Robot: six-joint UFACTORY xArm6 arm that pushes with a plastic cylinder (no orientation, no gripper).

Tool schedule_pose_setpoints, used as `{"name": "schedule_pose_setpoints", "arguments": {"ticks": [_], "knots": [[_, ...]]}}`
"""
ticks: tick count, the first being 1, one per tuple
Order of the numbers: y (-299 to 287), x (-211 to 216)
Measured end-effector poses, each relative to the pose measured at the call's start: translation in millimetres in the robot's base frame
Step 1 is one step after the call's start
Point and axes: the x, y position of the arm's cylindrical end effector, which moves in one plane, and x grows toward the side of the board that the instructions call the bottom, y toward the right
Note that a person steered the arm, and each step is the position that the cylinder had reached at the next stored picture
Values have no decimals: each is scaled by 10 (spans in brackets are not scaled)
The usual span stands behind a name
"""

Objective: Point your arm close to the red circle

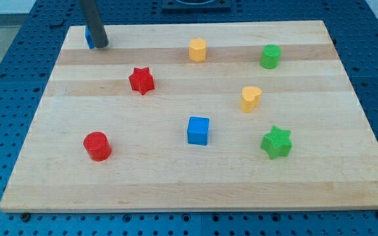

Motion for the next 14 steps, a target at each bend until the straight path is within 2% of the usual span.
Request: {"name": "schedule_pose_setpoints", "arguments": {"ticks": [3, 5, 6, 8, 9, 11, 14], "knots": [[-346, -12], [-246, 614], [-247, 681], [-254, 1310], [-277, 1317], [-158, 1814], [93, 2021]]}}
